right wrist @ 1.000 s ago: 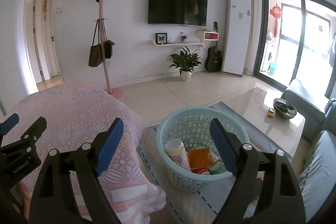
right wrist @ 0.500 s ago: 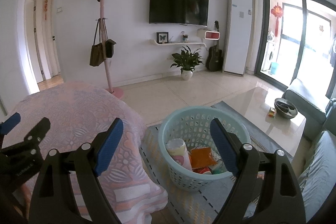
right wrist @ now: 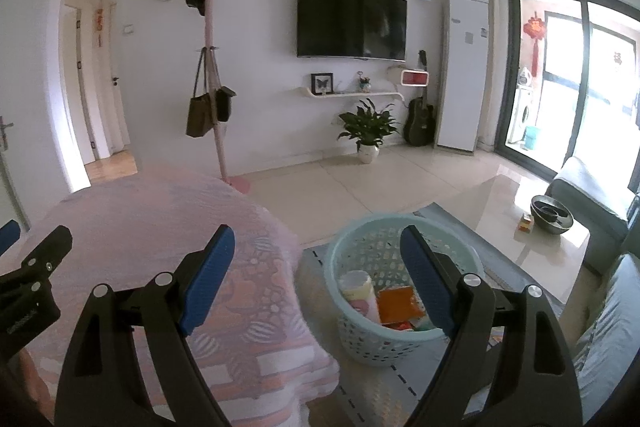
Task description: Collect trash
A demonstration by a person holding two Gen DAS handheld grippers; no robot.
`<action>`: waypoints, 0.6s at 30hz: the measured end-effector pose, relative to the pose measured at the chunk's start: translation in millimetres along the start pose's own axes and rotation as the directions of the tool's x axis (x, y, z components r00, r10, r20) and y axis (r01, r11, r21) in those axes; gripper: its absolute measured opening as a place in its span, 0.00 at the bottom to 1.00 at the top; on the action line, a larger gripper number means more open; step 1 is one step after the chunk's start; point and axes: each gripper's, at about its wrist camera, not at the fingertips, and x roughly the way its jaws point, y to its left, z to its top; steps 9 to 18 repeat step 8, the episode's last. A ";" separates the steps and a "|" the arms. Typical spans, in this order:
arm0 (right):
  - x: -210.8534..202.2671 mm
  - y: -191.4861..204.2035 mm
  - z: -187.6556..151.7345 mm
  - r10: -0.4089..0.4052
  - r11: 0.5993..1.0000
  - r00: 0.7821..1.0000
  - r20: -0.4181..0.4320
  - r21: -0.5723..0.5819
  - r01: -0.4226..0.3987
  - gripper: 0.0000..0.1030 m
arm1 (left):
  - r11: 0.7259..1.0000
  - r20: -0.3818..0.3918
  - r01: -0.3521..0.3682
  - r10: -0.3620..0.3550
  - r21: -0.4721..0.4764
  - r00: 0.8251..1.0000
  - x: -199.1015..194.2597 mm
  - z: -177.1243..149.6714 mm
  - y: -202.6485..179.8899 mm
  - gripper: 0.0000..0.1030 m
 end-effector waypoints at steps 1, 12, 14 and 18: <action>-2.2 3.5 -0.3 0.004 1.000 1.000 0.000 -0.006 -0.004 0.78 | 1.000 -0.013 -0.001 0.000 -0.002 1.000 -2.3 0.3 2.8 0.93; -15.8 26.6 0.0 0.052 0.998 0.999 0.003 -0.029 -0.052 0.78 | 0.999 -0.016 -0.046 0.045 -0.013 0.999 -24.5 1.7 29.5 0.93; -15.8 26.6 0.0 0.052 0.998 0.999 0.003 -0.029 -0.052 0.78 | 0.999 -0.016 -0.046 0.045 -0.013 0.999 -24.5 1.7 29.5 0.93; -15.8 26.6 0.0 0.052 0.998 0.999 0.003 -0.029 -0.052 0.78 | 0.999 -0.016 -0.046 0.045 -0.013 0.999 -24.5 1.7 29.5 0.93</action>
